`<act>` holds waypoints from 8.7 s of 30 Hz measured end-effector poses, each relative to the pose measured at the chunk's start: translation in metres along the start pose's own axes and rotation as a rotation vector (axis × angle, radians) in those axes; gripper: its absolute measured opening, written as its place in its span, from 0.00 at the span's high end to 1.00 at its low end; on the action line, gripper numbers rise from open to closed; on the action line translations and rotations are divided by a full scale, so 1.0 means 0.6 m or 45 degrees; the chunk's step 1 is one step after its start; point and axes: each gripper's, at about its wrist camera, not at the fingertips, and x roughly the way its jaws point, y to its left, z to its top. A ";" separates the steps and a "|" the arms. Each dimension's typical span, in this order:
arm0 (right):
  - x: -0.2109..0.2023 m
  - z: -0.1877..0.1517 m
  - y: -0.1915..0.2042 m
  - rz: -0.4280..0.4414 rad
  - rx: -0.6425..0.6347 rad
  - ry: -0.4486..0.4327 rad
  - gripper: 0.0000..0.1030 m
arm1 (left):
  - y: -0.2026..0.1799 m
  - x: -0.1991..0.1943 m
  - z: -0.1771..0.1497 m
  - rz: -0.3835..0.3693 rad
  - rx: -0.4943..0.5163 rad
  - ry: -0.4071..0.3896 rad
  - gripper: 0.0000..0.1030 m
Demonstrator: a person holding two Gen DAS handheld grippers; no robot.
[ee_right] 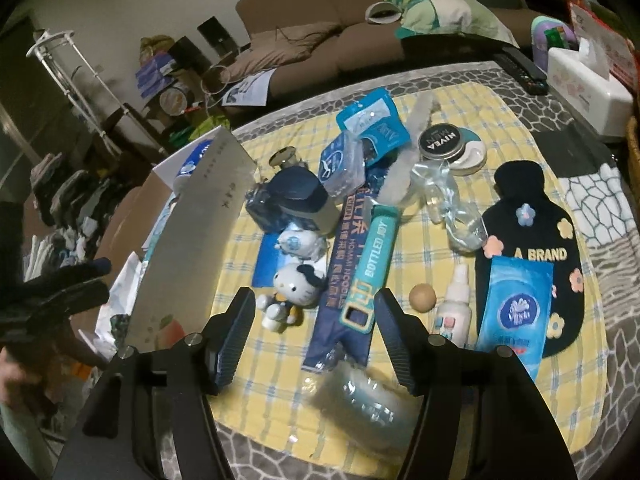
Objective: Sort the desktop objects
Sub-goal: 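Move both grippers back over the table items, then grasp the dark blue jar with the right gripper while the left grasps a clear plastic bag, then carry both items to the box and release the jar from the right gripper, then lower the plastic bag into the box and open the left gripper, then grasp the Hello Kitty figurine with the left gripper while the right grasps the bagged toothbrush, then carry the figurine and toothbrush bag over the box with both grippers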
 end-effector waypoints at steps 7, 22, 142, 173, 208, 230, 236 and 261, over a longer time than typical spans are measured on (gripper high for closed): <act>0.055 0.053 -0.016 -0.014 -0.048 -0.015 0.27 | -0.042 0.088 0.074 0.153 0.150 0.061 0.11; 0.198 0.134 -0.004 0.057 -0.340 0.060 0.26 | -0.038 0.294 0.160 0.442 0.615 0.421 0.15; 0.264 0.046 0.468 0.582 -0.330 0.484 0.29 | 0.343 -0.130 -0.125 0.345 0.032 0.320 0.35; -0.048 -0.007 0.126 0.038 -0.247 0.137 0.09 | -0.021 -0.092 -0.116 0.149 0.037 -0.051 0.04; -0.017 0.004 -0.117 -0.069 0.015 -0.056 0.09 | -0.108 0.285 -0.032 0.282 0.169 0.036 0.54; 0.013 -0.079 -0.010 -0.042 -0.470 0.200 0.25 | -0.117 0.080 -0.105 0.037 0.011 -0.144 0.55; 0.070 -0.132 0.017 -0.209 -0.710 0.325 0.35 | -0.099 -0.004 -0.132 -0.014 -0.046 -0.212 0.55; 0.045 0.030 0.396 0.277 -0.623 0.220 0.59 | 0.265 -0.272 -0.173 0.237 -0.249 -0.205 0.55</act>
